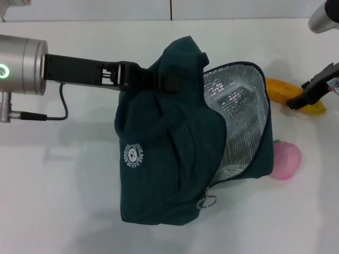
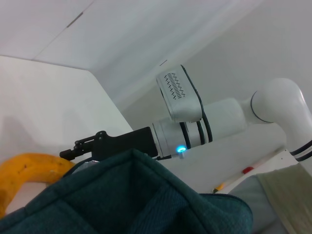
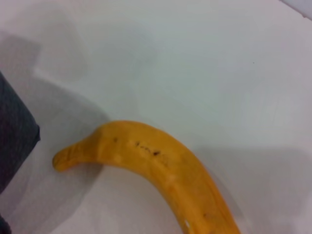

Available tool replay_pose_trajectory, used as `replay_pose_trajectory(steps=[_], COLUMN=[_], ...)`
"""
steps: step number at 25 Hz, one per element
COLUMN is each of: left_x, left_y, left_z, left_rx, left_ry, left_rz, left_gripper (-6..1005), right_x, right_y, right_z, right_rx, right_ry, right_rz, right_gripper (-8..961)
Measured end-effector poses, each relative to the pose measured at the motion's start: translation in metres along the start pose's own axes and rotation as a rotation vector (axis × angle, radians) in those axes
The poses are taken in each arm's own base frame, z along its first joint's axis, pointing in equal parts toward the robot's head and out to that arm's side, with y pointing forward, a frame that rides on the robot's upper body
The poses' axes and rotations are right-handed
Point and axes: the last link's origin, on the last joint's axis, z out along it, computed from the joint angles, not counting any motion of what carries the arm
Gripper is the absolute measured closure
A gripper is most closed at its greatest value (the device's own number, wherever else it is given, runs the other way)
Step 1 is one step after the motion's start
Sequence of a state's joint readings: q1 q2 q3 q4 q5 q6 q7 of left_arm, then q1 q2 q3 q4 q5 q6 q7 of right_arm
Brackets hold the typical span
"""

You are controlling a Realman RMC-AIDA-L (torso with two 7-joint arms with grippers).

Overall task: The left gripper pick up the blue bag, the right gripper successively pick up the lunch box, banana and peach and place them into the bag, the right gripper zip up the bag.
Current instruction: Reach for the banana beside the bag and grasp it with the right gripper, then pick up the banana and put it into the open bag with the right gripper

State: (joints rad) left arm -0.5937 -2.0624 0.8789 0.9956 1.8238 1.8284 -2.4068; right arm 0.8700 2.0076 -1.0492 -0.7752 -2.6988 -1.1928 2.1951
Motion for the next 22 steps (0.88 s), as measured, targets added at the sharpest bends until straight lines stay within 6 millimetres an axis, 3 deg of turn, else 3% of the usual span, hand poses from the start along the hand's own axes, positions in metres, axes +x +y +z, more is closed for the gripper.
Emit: replay_pose_trajectory(steps=[10,13,15,22], left_x=[0.002,0.002,0.001,-0.003], left_y=[0.000,0.000,0.000,-0.001], left_z=[0.000,0.000,0.000,-0.004], left_rx=[0.001,0.001,0.002,0.001], left_ry=[0.001,0.001,0.001,0.010], left_rz=[0.005,0.005,0.003,-0.005], left_gripper=[949,949,949,949], right_x=[0.001,0.001,0.002,0.014], right_y=[-0.003,-0.003,-0.004,-0.020], right_z=[-0.002,-0.003,-0.005,-0.031], right_rx=[0.001,0.000,-0.001,0.019], right_ry=[0.003,0.003,0.000,-0.069], right_rz=[0.013,0.016,0.024,0.107], right_gripper=[373,502,507,515])
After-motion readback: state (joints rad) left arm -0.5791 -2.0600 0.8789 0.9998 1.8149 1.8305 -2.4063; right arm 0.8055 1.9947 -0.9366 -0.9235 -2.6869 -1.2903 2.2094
